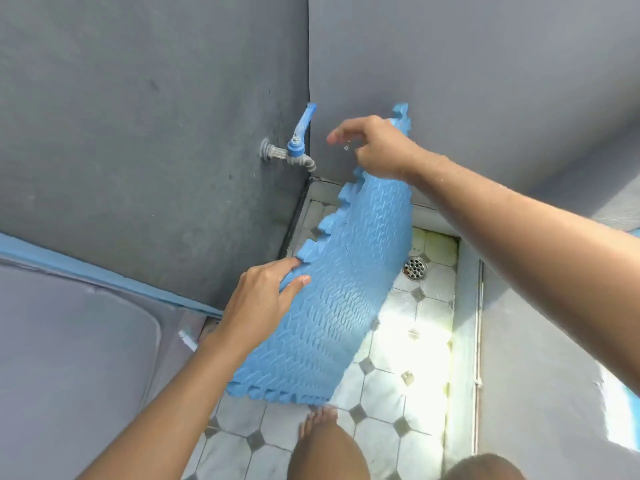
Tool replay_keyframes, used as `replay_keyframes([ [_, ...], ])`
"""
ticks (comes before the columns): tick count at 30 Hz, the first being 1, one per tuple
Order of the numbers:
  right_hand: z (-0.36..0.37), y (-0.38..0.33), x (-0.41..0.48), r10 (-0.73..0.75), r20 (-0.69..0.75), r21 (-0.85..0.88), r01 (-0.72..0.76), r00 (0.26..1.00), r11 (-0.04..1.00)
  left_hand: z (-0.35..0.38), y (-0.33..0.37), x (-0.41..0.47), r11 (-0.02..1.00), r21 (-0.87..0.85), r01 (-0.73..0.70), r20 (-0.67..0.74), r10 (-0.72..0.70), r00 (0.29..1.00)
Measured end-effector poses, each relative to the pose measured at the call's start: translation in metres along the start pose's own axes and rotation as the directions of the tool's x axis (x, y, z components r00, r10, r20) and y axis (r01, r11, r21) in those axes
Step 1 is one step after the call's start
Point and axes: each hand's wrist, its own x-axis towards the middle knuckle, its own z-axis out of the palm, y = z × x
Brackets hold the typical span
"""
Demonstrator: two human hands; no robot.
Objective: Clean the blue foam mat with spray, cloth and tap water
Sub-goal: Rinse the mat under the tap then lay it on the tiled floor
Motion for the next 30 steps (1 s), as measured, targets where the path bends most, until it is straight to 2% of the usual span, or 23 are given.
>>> replay_keyframes([
  [2,-0.023,0.001,-0.033,0.016,0.111,-0.227,0.010,0.994,0.974,-0.024,0.021,-0.012,1.000,0.002,-0.010,0.051,0.010,0.999],
  [4,-0.049,0.001,-0.065,0.045,0.209,-0.453,0.056,0.977,0.890,-0.056,0.043,-0.027,0.999,-0.024,-0.020,0.099,0.023,0.995],
  [7,-0.089,-0.013,-0.114,0.017,0.252,-0.627,0.150,0.968,0.764,-0.114,0.074,-0.055,0.998,-0.051,-0.024,0.148,0.031,0.988],
  [9,-0.113,-0.037,-0.139,-0.036,0.234,-0.636,0.181,0.972,0.750,-0.150,0.091,-0.076,0.999,-0.039,-0.002,0.152,0.008,0.988],
  [12,-0.148,-0.061,-0.161,-0.069,0.118,-0.568,0.124,0.991,0.814,-0.195,0.114,-0.107,0.999,-0.026,0.025,0.138,-0.021,0.990],
  [14,-0.162,-0.071,-0.169,-0.101,0.110,-0.592,0.147,0.989,0.793,-0.214,0.126,-0.129,0.998,-0.041,0.053,0.131,-0.047,0.990],
  [17,-0.161,-0.106,-0.180,-0.074,0.331,-0.608,0.272,0.941,0.746,-0.237,0.129,-0.178,0.974,-0.077,0.211,0.133,-0.200,0.971],
  [19,-0.149,-0.129,-0.184,-0.079,0.477,-0.555,0.370,0.875,0.745,-0.245,0.126,-0.218,0.932,-0.112,0.345,0.132,-0.330,0.935],
  [22,-0.116,-0.172,-0.193,-0.145,0.636,-0.450,0.518,0.758,0.728,-0.254,0.128,-0.292,0.851,-0.126,0.509,0.084,-0.503,0.860],
  [25,-0.065,-0.220,-0.210,-0.255,0.729,-0.341,0.660,0.635,0.670,-0.254,0.138,-0.381,0.723,-0.207,0.659,-0.002,-0.674,0.738],
  [27,-0.028,-0.259,-0.226,-0.319,0.768,-0.279,0.739,0.555,0.613,-0.249,0.149,-0.440,0.603,-0.282,0.746,-0.060,-0.787,0.614],
  [30,0.028,-0.323,-0.270,-0.404,0.816,-0.167,0.839,0.413,0.518,-0.236,0.176,-0.526,0.387,-0.393,0.834,-0.085,-0.919,0.386],
])
